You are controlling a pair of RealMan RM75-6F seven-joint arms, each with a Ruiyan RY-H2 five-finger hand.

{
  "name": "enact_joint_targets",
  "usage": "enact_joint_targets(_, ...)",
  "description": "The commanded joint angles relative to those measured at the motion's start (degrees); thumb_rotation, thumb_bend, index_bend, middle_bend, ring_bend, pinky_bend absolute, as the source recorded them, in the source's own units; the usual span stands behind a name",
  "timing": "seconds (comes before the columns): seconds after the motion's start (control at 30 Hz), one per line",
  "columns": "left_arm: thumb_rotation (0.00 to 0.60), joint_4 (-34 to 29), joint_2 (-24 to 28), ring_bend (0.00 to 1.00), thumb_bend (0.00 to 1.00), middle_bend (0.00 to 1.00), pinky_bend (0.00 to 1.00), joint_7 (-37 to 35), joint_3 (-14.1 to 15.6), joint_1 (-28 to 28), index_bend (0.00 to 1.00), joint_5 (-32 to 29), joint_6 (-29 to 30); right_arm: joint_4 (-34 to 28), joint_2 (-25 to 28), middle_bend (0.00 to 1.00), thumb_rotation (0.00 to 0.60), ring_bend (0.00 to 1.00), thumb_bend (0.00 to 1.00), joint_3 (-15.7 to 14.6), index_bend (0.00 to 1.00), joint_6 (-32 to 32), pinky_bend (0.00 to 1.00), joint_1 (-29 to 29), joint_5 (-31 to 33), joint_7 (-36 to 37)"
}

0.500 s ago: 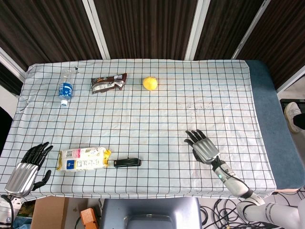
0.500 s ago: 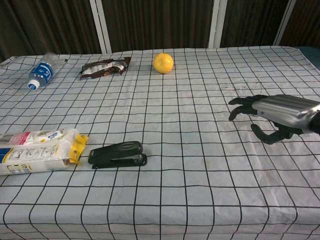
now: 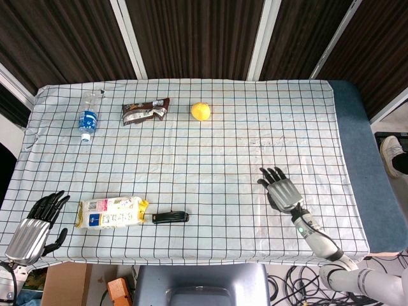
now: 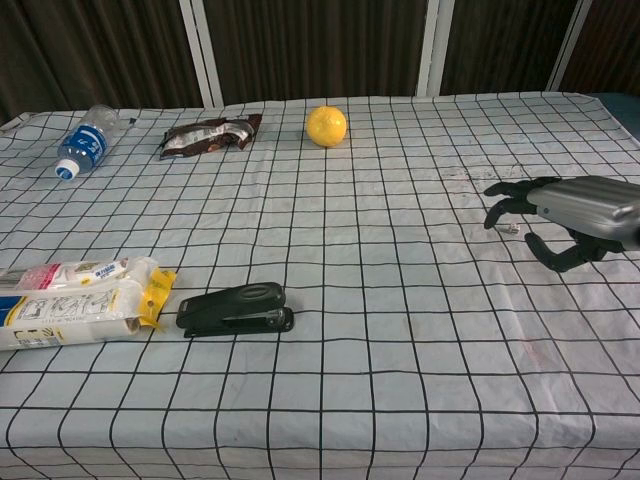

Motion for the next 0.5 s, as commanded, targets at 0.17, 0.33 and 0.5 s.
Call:
enact_joint_targets(0.17, 0.6, 0.01, -0.01, 0.0, 0.46, 0.0, 0.1, -0.08, -0.1, 0.12, 0.0, -0.18, 0.12, 4.67, -0.1, 0.0, 0.6, 0.0, 0.71, 0.66, 0.24, -1.61, 0.0, -0.53, 2.32, 2.02)
enact_joint_targets(0.33, 0.6, -0.12, -0.11, 0.0, 0.46, 0.0, 0.1, 0.29, -0.14, -0.09, 0.0, -0.45, -0.54, 6.42, -0.87, 0.0, 0.6, 0.0, 0.71, 0.69, 0.24, -1.89, 0.0, -0.36, 1.88, 3.14)
enact_joint_targets(0.5, 0.6, -0.17, -0.11, 0.0, 0.46, 0.0, 0.1, 0.41, -0.24, -0.27, 0.0, -0.75, -1.03, 6.88, -1.05, 0.0, 0.6, 0.0, 0.71, 0.92, 0.24, -2.41, 0.0, -0.14, 1.98, 3.67)
